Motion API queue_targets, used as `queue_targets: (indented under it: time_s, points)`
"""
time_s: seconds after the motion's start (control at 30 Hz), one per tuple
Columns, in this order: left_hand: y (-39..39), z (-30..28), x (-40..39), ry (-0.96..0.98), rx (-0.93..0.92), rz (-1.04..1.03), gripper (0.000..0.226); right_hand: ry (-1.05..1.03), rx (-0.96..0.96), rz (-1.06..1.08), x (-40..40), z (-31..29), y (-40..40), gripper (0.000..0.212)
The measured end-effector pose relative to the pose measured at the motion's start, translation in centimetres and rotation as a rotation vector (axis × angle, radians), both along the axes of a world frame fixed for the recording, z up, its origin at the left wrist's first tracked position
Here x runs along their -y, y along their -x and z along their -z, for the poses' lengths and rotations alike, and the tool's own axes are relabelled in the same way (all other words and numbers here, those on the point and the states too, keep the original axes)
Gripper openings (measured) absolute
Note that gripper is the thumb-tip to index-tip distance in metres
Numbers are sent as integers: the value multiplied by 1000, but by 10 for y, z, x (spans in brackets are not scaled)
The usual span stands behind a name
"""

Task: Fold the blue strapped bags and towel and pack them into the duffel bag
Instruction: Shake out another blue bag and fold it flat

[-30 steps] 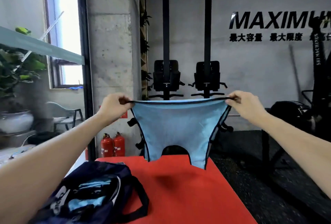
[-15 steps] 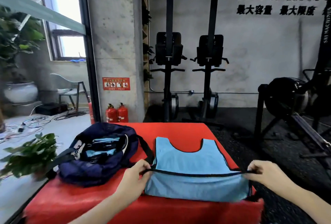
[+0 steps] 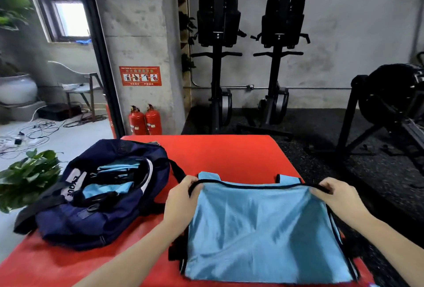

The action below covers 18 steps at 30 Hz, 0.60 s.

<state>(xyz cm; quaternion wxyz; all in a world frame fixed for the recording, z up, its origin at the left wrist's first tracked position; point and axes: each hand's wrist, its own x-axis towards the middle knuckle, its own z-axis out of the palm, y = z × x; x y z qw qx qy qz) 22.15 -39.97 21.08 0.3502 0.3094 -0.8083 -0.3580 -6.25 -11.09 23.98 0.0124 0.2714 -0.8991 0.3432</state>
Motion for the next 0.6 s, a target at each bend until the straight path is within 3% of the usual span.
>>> queue_targets:
  time_s: [0.1,0.17,0.23,0.33,0.43,0.53,0.6]
  points:
    - [32,24,36,-39,173,21,12,-256,102,-7,35,31,26,27]
    - [47,40,54,-19,276,24,25,-450,37,-6,58,53,34,44]
    - [57,53,70,26,289,-10,29,-516,-82,-15,85,64,28,45]
    - [76,68,91,57,309,-14,33,-388,-107,-129,146,71,11,35]
    - [95,73,109,24,302,-24,33,-166,23,-225,205,74,-11,22]
    - [112,72,122,-67,275,-81,37,-124,206,-277,259,79,-28,37]
    - [120,70,129,-149,248,-104,39,-216,227,-293,283,82,-34,50]
